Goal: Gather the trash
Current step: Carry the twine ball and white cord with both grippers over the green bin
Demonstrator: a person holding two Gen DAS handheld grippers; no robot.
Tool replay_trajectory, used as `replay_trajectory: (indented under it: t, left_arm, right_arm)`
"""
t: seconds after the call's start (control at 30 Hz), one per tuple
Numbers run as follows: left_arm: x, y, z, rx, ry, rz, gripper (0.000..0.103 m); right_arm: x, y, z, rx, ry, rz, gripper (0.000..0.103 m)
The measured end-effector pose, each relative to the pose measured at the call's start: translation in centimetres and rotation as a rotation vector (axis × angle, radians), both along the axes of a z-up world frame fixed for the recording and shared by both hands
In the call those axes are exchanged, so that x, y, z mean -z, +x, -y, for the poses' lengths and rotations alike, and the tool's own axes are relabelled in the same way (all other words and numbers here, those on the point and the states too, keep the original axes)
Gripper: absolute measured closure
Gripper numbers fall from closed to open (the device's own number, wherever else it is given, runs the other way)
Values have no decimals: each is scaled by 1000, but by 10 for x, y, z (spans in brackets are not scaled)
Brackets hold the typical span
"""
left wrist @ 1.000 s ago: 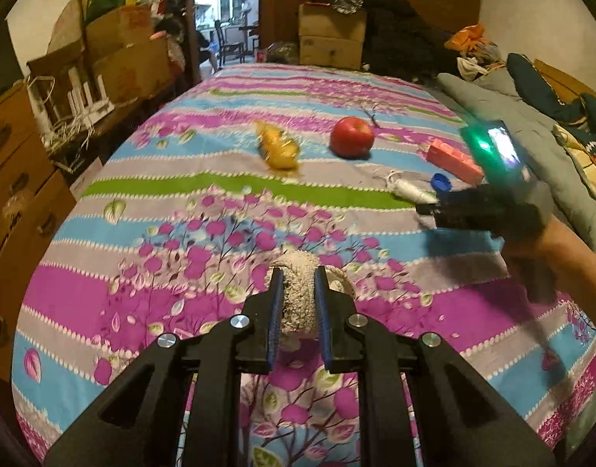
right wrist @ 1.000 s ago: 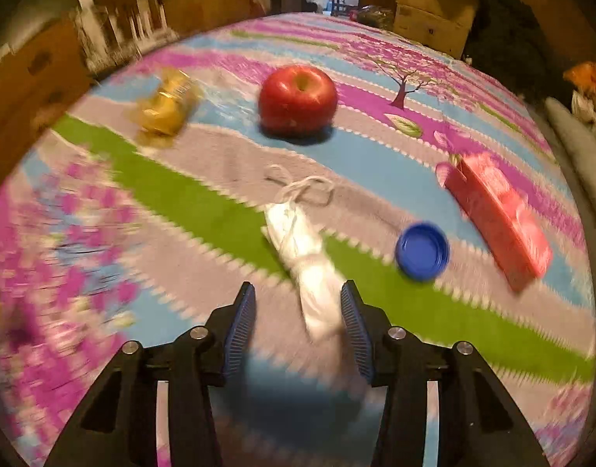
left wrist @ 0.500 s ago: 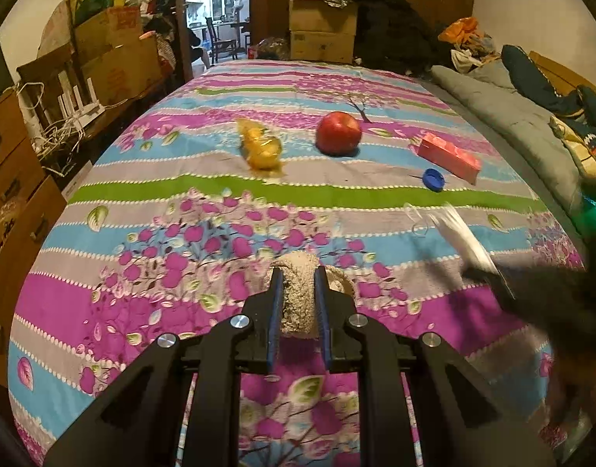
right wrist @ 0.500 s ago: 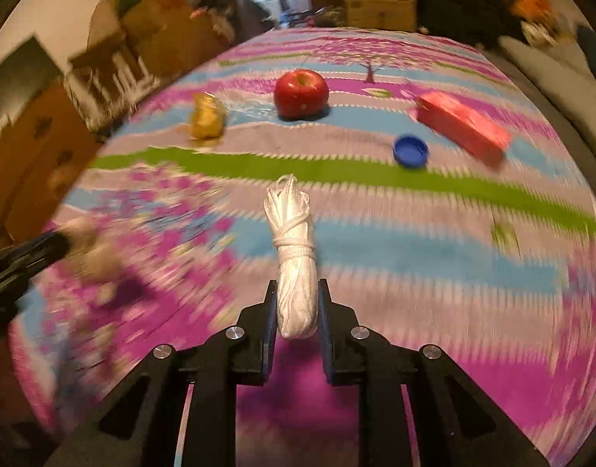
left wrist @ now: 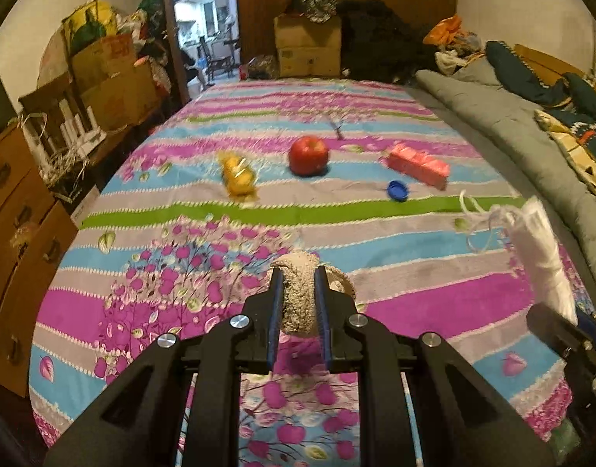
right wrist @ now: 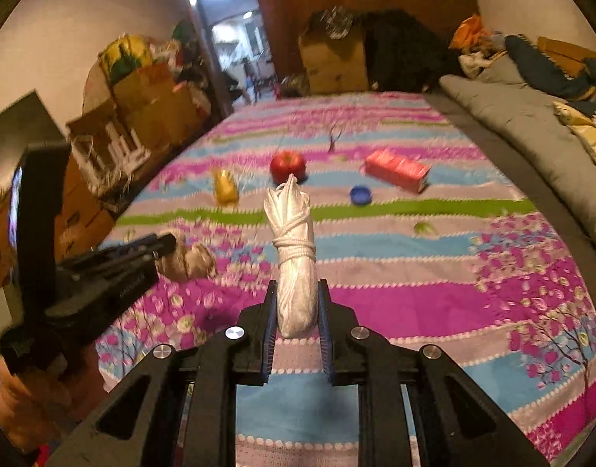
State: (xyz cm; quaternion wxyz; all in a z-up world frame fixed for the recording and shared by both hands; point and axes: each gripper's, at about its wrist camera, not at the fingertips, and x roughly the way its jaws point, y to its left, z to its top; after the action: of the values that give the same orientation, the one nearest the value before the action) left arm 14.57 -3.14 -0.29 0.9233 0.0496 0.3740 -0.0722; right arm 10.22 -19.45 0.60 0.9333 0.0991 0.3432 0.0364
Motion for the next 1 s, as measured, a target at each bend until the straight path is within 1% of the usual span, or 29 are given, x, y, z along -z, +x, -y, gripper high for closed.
replay_trajectory:
  t: [0.1,0.17,0.27,0.3,0.47,0.53,0.57,0.6,0.67,0.7,0.77,0.83,0.87,0.9,1.0]
  left_arm:
    - [-18,-10,22,59,-9,35,88]
    - [-31,-19,41,112,-18,58,88]
    - [-53,-38,85,235,-30,103,88]
    - [-57,-44,98,268,-35,111,88]
    - [-78,-81,171,457,-61,134,88]
    - [-83,-100,202,541,-67,141,88]
    - [-85,-114,222,600,-68,145,88]
    - [-86,-123,234,634,-66,147,88]
    - [-85,-143,260,716,-64,141,88]
    - [-84,-158,279,779,-58,129,88]
    - [-81,-175,301,865,-46,110,88]
    - [-74,-198,326,972,-22,87,88]
    - [-70,-207,336,1015,-14,70,88]
    - [-65,-217,347,1068,-9,40,88]
    - [-51,-244,370,1203,7,-53,88]
  right_arm:
    - [-22,-19,14,51,-3,51,83]
    - [-43,-45,31,107,-11,93,83]
    - [-69,-82,59,199,-20,131,83]
    - [-73,-91,66,222,-21,135,83]
    - [-100,-167,125,428,-26,163,83]
    - [-109,-199,146,507,-37,170,83]
    - [-112,-215,157,545,-45,169,83]
    - [-116,-236,169,596,-54,166,83]
    - [-117,-264,187,664,-59,156,83]
    - [-116,-279,196,699,-59,147,83]
    - [-113,-318,218,786,-56,115,83]
    - [-107,-353,236,866,-46,73,83]
    - [-103,-364,244,892,-38,59,83]
    - [-98,-383,254,933,-24,32,83]
    - [-81,-416,266,996,18,-26,83]
